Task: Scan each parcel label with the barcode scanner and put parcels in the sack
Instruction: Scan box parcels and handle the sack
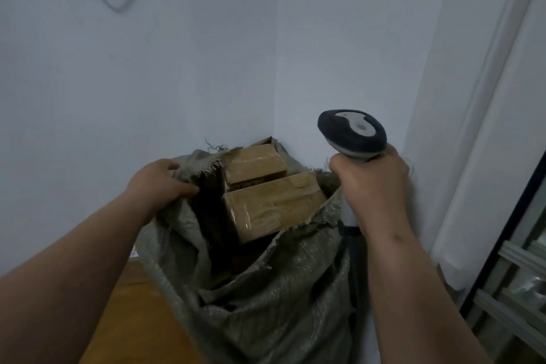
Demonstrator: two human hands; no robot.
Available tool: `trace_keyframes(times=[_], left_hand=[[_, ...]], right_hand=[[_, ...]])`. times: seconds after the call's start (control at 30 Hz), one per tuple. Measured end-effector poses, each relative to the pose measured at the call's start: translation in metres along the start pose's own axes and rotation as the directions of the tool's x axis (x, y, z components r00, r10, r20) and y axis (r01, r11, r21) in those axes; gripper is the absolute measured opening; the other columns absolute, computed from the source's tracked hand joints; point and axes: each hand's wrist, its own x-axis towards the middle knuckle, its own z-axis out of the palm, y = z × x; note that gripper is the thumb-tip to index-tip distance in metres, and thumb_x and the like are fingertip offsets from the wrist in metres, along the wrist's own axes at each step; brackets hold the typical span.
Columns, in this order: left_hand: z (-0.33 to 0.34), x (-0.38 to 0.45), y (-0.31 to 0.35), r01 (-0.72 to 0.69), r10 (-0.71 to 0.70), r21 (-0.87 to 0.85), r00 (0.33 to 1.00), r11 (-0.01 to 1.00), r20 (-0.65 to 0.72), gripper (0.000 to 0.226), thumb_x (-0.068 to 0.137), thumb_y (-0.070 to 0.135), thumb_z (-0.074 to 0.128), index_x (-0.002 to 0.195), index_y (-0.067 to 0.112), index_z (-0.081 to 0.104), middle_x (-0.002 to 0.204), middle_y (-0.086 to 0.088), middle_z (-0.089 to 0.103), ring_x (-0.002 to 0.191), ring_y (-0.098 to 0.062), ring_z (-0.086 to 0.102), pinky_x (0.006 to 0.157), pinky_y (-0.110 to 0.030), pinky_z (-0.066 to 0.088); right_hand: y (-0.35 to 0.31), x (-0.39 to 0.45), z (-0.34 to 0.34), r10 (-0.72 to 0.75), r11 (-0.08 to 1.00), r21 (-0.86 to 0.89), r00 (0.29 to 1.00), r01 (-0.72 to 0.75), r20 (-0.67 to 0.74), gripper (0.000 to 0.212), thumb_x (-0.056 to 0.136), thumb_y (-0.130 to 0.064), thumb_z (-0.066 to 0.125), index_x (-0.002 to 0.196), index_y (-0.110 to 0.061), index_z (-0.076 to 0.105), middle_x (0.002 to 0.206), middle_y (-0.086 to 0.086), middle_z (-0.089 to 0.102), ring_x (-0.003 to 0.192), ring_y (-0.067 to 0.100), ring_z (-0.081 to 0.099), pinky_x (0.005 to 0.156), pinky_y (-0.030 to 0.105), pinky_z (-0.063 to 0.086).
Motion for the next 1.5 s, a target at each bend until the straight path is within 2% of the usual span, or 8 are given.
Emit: trace_keyframes(times=[0.1, 0.23, 0.33, 0.5, 0.8, 1.03, 1.2, 1.5], left_hand=[[-0.017, 0.006, -0.02, 0.008, -0.008, -0.004, 0.996, 1.0, -0.085, 0.068, 0.082, 0.007, 0.068, 0.144, 0.019, 0.047, 0.133, -0.02, 0.055, 0.117, -0.04, 0.054, 0.099, -0.048, 0.048], [-0.018, -0.017, -0.013, -0.118, 0.224, 0.389, 0.945, 0.914, -0.238, 0.077, 0.084, 0.006, 0.055, 0.152, 0.034, 0.03, 0.152, -0.008, 0.033, 0.138, -0.034, 0.029, 0.111, -0.051, 0.025], [-0.005, -0.058, 0.014, -0.558, 0.609, 0.54, 0.787, 0.63, 0.102, 0.057, 0.089, 0.031, 0.063, 0.142, 0.04, 0.044, 0.148, 0.009, 0.043, 0.138, -0.017, 0.034, 0.116, -0.046, 0.02], [0.014, -0.107, 0.025, -0.623, 0.068, 0.547, 0.692, 0.559, 0.719, 0.059, 0.09, 0.062, 0.055, 0.142, 0.034, 0.047, 0.131, 0.005, 0.059, 0.118, -0.019, 0.055, 0.103, -0.039, 0.045], [-0.011, -0.127, 0.002, -0.434, -0.046, 0.728, 0.843, 0.531, 0.536, 0.12, 0.063, 0.091, 0.055, 0.158, 0.03, 0.014, 0.162, -0.003, 0.023, 0.146, -0.029, 0.03, 0.117, -0.045, 0.032], [-0.042, -0.121, -0.028, -0.334, 0.327, 0.12, 0.942, 0.935, 0.07, 0.067, 0.094, 0.044, 0.06, 0.154, 0.028, 0.033, 0.159, -0.001, 0.035, 0.142, -0.023, 0.037, 0.113, -0.038, 0.034], [-0.092, -0.116, -0.081, -0.038, -0.003, -0.518, 0.997, 0.855, -0.078, 0.059, 0.099, 0.031, 0.058, 0.153, 0.028, 0.035, 0.161, 0.003, 0.028, 0.147, -0.026, 0.029, 0.116, -0.046, 0.026], [-0.161, -0.118, -0.229, 0.183, -0.203, -0.519, 0.979, 0.835, 0.018, 0.05, 0.098, 0.032, 0.06, 0.146, 0.022, 0.047, 0.144, -0.005, 0.05, 0.125, -0.025, 0.051, 0.11, -0.049, 0.042]], right_hand=[[-0.01, -0.014, 0.004, -0.072, 0.997, 0.045, 0.992, 0.068, 0.101, 0.028, 0.061, -0.03, 0.057, 0.058, -0.057, 0.058, 0.059, -0.036, 0.054, 0.088, 0.021, 0.044, 0.088, 0.046, 0.04], [-0.014, -0.02, 0.01, -0.039, 0.997, 0.077, 0.99, 0.029, 0.133, 0.008, 0.062, -0.03, 0.058, 0.056, -0.035, 0.055, 0.052, -0.024, 0.051, 0.075, 0.014, 0.041, 0.081, 0.041, 0.033], [-0.02, -0.025, 0.016, -0.01, 0.987, 0.158, 0.971, -0.029, 0.241, 0.021, 0.075, -0.018, 0.067, 0.063, -0.021, 0.051, 0.051, -0.014, 0.048, 0.06, 0.006, 0.044, 0.07, 0.031, 0.036], [-0.024, -0.049, 0.032, 0.195, 0.877, 0.316, 0.869, -0.362, 0.455, 0.01, 0.08, -0.006, 0.071, 0.083, -0.002, 0.062, 0.07, 0.003, 0.054, 0.069, 0.016, 0.051, 0.063, 0.033, 0.039], [0.01, -0.077, 0.025, 0.509, 0.752, 0.195, 0.743, -0.629, 0.434, 0.019, 0.081, -0.016, 0.072, 0.096, -0.007, 0.062, 0.085, 0.009, 0.055, 0.078, 0.021, 0.054, 0.074, 0.037, 0.044], [-0.027, -0.117, 0.027, 0.32, 0.832, 0.296, 0.842, -0.469, 0.435, 0.008, 0.082, -0.01, 0.071, 0.082, -0.009, 0.064, 0.077, 0.006, 0.057, 0.076, 0.021, 0.057, 0.067, 0.035, 0.043], [-0.052, -0.17, 0.058, 0.288, 0.842, 0.283, 0.827, -0.458, 0.482, 0.017, 0.081, -0.012, 0.075, 0.094, -0.011, 0.065, 0.086, 0.009, 0.061, 0.081, 0.025, 0.059, 0.069, 0.037, 0.049], [-0.082, -0.273, 0.156, 0.27, 0.853, 0.208, 0.747, -0.478, 0.607, 0.009, 0.081, -0.011, 0.073, 0.086, -0.01, 0.066, 0.079, 0.007, 0.057, 0.075, 0.019, 0.056, 0.069, 0.037, 0.045]])
